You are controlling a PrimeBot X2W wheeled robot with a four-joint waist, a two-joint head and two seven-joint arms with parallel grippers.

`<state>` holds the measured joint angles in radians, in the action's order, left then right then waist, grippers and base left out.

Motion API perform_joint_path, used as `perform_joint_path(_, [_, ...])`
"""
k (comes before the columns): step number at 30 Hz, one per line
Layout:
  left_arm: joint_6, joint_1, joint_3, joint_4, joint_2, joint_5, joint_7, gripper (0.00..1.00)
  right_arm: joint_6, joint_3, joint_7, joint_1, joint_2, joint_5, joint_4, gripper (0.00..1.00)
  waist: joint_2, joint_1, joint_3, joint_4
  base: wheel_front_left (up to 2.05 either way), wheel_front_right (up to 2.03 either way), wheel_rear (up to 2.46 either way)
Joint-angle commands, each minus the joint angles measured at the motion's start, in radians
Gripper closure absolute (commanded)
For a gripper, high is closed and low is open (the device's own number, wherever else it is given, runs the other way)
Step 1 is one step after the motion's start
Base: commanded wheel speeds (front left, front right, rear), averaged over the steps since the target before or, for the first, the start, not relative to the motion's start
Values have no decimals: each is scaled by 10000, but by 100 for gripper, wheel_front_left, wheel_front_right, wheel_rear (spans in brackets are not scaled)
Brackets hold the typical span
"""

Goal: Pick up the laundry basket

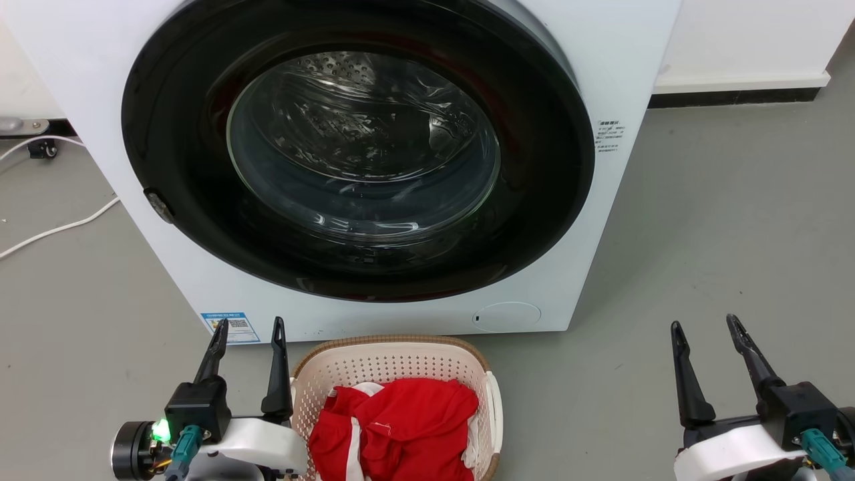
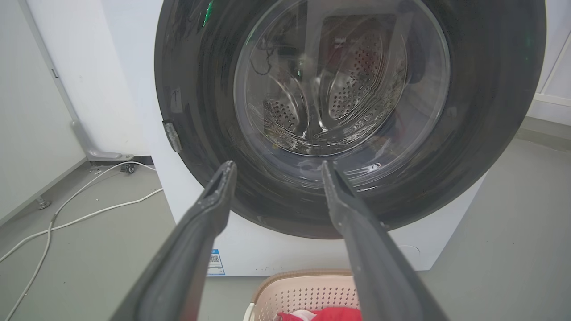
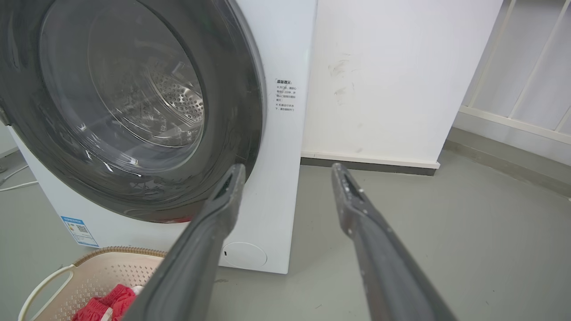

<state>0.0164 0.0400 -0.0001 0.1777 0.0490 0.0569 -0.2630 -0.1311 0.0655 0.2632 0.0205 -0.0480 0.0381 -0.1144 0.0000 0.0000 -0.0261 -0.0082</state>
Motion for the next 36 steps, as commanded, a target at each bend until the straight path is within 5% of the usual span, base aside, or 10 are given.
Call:
perform_joint_path(1, [-37,-61,0,15,23,-16,-28,0,7,11,25,-37,-41,-58,-22,0,0,0,1,5,0,0,0])
perform_joint_path(23, [-52,8,205,108,22,49,-28,0,7,-275,25,-141,-40,-237,61,0,0,0,-171,-9,0,0,0])
perform_joint_path(36, [434,1306,1006,1153,188,-97,-28,0,7,-1711,23,-1530,-35,-646,-1255,0,0,0,-1941,104,0,0,0])
